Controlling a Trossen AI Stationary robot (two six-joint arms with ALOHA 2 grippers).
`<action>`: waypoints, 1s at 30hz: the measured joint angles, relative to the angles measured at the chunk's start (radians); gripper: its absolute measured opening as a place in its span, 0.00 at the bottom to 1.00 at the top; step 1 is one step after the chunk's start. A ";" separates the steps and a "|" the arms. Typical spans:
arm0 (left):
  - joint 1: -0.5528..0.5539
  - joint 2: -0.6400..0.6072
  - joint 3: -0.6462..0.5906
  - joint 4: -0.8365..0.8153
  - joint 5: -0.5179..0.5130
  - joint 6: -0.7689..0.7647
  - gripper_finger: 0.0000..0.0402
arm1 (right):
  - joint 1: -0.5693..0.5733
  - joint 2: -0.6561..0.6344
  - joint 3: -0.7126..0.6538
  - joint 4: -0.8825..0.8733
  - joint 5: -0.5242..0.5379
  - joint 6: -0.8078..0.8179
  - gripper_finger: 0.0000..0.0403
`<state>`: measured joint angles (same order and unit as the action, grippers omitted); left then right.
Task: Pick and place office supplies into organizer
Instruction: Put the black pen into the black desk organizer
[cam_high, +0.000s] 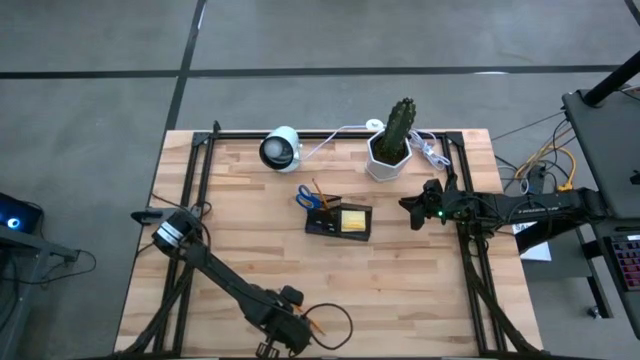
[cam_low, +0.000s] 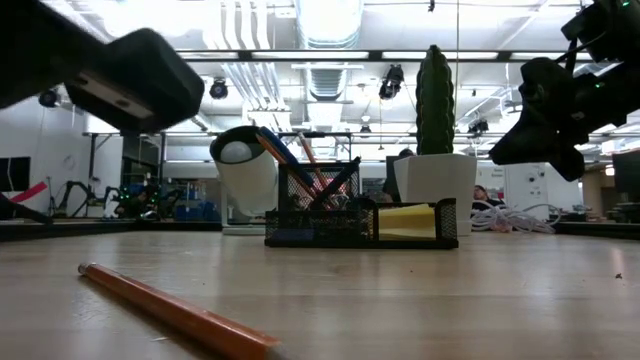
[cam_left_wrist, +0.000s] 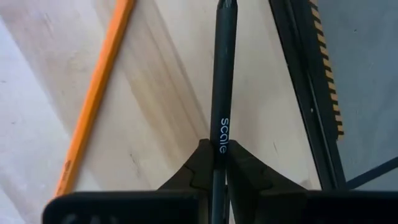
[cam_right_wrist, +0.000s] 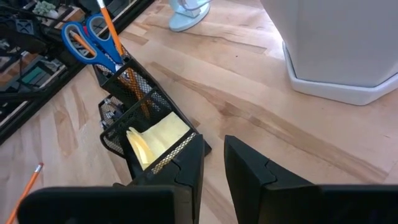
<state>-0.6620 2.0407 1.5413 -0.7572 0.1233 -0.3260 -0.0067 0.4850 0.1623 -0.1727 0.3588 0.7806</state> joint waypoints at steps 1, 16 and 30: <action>0.000 -0.009 -0.001 -0.003 -0.002 0.000 0.02 | 0.000 0.000 0.000 0.000 0.000 0.003 0.13; 0.060 -0.130 -0.010 -0.069 -0.183 -0.021 0.02 | 0.000 0.000 0.000 0.007 0.000 0.023 0.13; 0.242 -0.249 -0.010 -0.026 -0.441 -0.077 0.02 | 0.000 0.000 0.000 0.006 0.000 0.026 0.13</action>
<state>-0.4195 1.7917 1.5311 -0.7835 -0.3181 -0.4025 -0.0067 0.4850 0.1627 -0.1665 0.3588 0.8070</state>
